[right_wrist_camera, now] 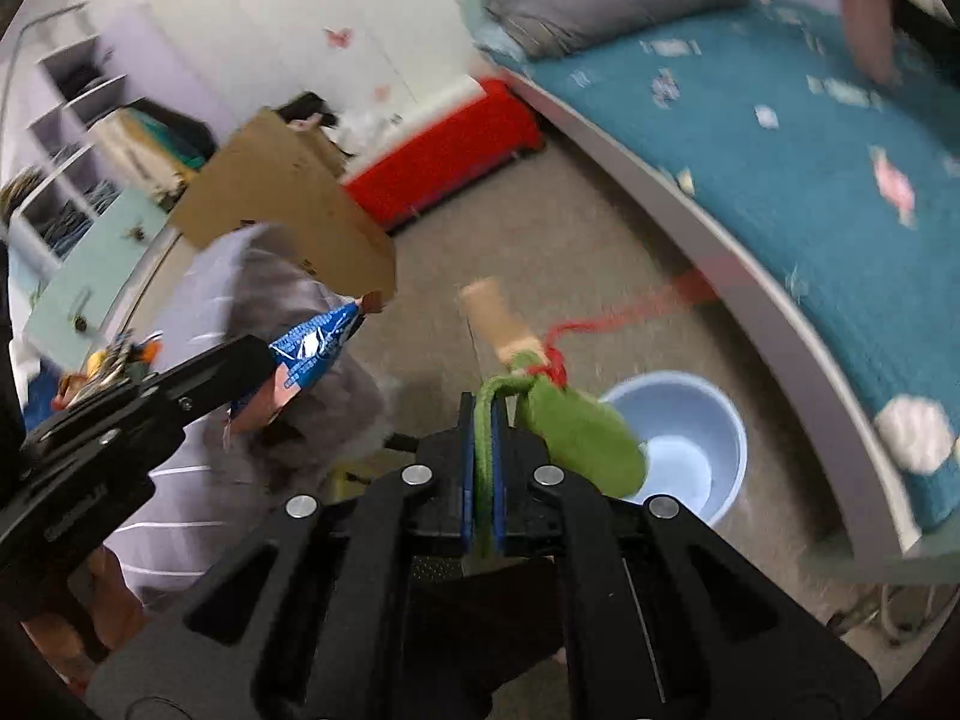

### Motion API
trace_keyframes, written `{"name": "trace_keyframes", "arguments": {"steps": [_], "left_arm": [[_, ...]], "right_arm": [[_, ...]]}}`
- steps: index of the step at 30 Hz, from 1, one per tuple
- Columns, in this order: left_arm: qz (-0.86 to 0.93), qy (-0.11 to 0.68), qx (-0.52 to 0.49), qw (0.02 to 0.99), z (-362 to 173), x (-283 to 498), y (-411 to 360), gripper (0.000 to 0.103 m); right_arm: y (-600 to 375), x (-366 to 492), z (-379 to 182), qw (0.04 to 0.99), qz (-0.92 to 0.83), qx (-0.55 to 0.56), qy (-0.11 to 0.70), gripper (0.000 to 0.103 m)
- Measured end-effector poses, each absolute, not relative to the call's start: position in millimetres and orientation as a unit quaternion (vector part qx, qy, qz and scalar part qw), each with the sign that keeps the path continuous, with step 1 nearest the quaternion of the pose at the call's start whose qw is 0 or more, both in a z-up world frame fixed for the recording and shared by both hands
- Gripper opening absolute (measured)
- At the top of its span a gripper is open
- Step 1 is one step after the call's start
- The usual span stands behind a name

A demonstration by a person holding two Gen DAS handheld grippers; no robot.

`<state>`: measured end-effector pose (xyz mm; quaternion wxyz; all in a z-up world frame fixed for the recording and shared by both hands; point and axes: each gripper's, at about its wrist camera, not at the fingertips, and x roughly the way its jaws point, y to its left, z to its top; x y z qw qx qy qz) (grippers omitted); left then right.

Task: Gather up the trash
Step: 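Carry both items to the blue bucket and open both grippers over it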

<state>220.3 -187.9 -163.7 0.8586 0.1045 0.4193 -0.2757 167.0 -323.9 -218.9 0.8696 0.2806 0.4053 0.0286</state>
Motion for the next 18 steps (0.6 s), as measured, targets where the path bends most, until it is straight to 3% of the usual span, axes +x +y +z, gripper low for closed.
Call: {"name": "trace_keyframes", "arguments": {"steps": [6, 7, 8, 9, 18], "left_arm": [[-0.285, 0.479, 0.103, 0.824, -228.9, 256.0, -224.9, 0.001], [-0.281, 0.492, 0.108, 0.817, -241.8, 263.1, -229.4, 0.001], [-0.277, 0.499, 0.114, 0.813, -251.9, 266.8, -233.5, 0.001], [-0.277, 0.503, 0.117, 0.810, -260.5, 268.7, -237.6, 0.001], [-0.287, 0.561, 0.123, 0.767, -323.3, 282.5, -258.5, 0.001]], "right_arm": [[-358.9, 200.1, -292.3, 0.839, -0.001, 0.320, 0.440, 0.009], [-365.0, 205.7, -308.5, 0.827, -0.011, 0.329, 0.455, 0.026], [-369.3, 206.4, -317.1, 0.822, -0.015, 0.335, 0.460, 0.056], [-371.1, 206.2, -325.0, 0.819, -0.021, 0.340, 0.462, 0.065], [-384.7, 186.0, -345.3, 0.812, -0.081, 0.339, 0.468, 0.066]]}}
